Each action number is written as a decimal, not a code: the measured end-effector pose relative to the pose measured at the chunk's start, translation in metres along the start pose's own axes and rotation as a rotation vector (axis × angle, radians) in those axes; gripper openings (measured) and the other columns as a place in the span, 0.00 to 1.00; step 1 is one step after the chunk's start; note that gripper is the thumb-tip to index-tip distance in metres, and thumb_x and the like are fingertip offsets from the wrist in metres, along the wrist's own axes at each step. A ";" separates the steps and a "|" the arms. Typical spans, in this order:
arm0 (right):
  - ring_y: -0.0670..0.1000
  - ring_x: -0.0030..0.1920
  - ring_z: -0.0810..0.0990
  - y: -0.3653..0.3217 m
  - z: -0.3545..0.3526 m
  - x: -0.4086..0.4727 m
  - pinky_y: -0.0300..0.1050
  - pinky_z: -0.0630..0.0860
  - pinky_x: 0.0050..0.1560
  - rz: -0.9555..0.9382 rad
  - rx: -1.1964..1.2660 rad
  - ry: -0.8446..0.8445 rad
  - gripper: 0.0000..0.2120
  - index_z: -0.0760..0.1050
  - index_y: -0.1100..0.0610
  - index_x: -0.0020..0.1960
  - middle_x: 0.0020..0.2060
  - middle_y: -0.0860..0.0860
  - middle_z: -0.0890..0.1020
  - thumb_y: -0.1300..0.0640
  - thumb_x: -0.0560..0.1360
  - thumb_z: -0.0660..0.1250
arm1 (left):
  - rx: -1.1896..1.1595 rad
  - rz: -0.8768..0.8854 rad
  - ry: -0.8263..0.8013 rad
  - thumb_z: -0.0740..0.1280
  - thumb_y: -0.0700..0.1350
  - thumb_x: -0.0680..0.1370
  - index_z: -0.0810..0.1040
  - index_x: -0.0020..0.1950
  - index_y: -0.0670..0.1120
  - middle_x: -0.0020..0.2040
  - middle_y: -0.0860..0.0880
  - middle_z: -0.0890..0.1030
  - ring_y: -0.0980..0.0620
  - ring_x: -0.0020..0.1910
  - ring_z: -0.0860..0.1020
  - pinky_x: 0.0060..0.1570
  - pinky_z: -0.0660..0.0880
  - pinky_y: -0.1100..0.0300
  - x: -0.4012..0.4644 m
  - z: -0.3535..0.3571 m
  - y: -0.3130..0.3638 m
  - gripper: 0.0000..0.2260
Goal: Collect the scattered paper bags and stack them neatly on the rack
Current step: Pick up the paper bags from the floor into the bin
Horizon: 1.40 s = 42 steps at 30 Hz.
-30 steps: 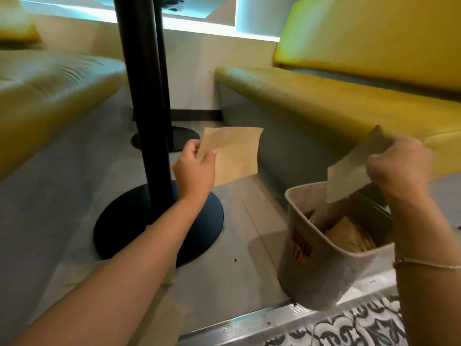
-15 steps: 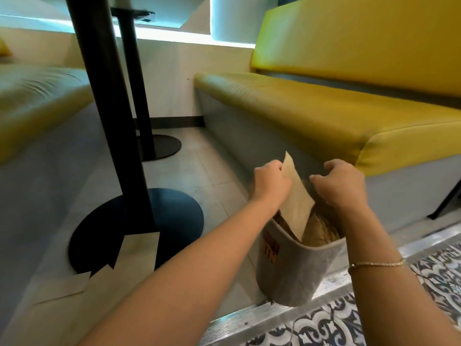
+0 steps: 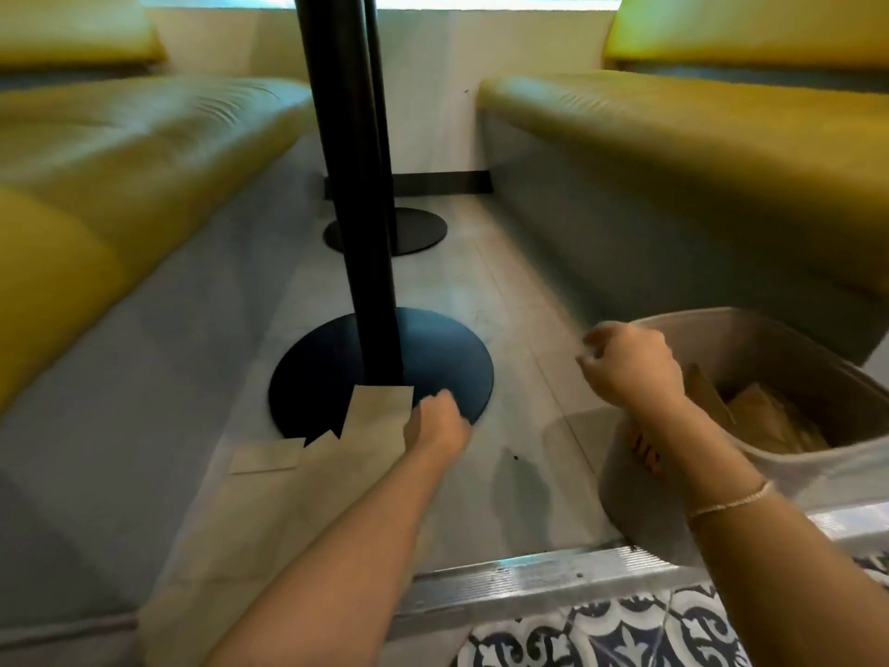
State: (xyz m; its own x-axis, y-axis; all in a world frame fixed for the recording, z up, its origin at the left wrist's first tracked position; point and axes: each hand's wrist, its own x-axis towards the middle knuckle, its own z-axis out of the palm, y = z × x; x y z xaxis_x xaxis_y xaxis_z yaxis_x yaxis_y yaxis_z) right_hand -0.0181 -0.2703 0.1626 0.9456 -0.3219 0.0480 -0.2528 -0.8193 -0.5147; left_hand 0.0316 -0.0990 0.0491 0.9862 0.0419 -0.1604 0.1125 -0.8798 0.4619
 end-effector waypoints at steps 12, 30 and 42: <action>0.55 0.57 0.77 -0.020 0.134 -0.018 0.43 0.73 0.52 -0.157 -0.350 -0.438 0.16 0.71 0.55 0.65 0.58 0.55 0.77 0.54 0.78 0.61 | 0.623 0.279 -0.425 0.77 0.43 0.66 0.64 0.70 0.48 0.66 0.46 0.65 0.46 0.65 0.63 0.62 0.70 0.51 0.001 0.037 -0.136 0.36; 0.55 0.55 0.77 -0.047 0.152 -0.010 0.40 0.70 0.48 -0.158 -0.164 -0.550 0.15 0.74 0.57 0.62 0.56 0.56 0.79 0.61 0.76 0.61 | -0.812 0.186 -0.258 0.74 0.37 0.70 0.75 0.53 0.47 0.42 0.50 0.78 0.56 0.41 0.76 0.43 0.72 0.68 0.036 -0.006 -0.077 0.15; 0.57 0.57 0.78 -0.028 0.077 0.017 0.52 0.76 0.57 -0.038 -0.162 -0.184 0.19 0.69 0.58 0.69 0.59 0.56 0.77 0.65 0.79 0.58 | -0.075 -0.474 0.083 0.74 0.56 0.67 0.69 0.63 0.42 0.62 0.42 0.71 0.42 0.63 0.69 0.57 0.71 0.51 0.055 0.046 -0.174 0.31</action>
State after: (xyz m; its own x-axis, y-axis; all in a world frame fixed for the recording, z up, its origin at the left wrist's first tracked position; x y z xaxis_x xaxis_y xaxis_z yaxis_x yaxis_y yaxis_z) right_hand 0.0209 -0.2160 0.1120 0.9727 -0.2097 -0.0992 -0.2317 -0.8993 -0.3710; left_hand 0.0610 0.0343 -0.0804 0.8304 0.4698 -0.2995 0.5568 -0.7185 0.4168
